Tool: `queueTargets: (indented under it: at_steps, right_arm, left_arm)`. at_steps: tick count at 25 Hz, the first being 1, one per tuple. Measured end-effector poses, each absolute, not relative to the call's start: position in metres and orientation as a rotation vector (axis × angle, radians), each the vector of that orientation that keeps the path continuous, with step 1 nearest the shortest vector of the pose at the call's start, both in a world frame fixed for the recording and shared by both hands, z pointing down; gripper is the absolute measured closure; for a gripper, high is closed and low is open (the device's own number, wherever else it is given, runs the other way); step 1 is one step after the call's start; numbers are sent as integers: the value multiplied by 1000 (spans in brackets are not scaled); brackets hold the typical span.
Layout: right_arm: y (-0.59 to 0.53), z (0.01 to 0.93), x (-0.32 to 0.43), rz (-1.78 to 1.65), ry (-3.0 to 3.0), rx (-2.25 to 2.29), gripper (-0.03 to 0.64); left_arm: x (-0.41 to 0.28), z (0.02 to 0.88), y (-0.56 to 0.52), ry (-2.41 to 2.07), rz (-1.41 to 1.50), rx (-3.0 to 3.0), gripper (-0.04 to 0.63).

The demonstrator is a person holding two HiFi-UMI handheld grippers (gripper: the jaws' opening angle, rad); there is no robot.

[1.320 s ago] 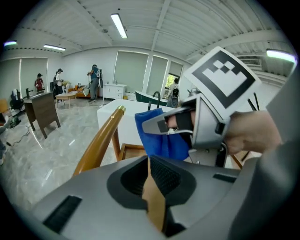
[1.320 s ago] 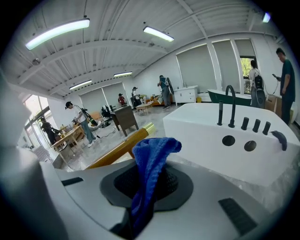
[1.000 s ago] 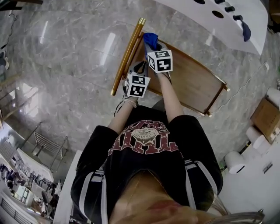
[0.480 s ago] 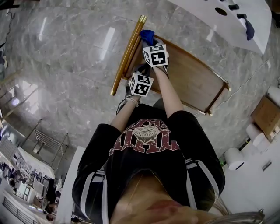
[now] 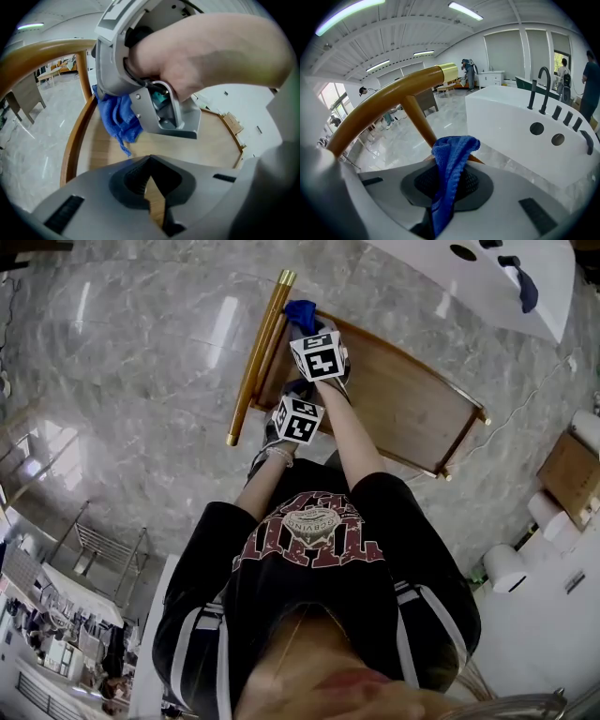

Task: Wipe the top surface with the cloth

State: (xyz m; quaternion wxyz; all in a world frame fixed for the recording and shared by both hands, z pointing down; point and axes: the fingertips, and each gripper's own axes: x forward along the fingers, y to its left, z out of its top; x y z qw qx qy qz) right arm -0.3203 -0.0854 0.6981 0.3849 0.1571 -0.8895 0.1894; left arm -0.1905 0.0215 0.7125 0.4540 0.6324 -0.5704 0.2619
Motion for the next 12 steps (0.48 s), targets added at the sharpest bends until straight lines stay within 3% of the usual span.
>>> queueTargets:
  at_steps: [12]
  right_arm:
    - [-88,696,-312,478,-2272,404,561]
  left_arm:
    - [-191,715,24,-1441,684,1561,546]
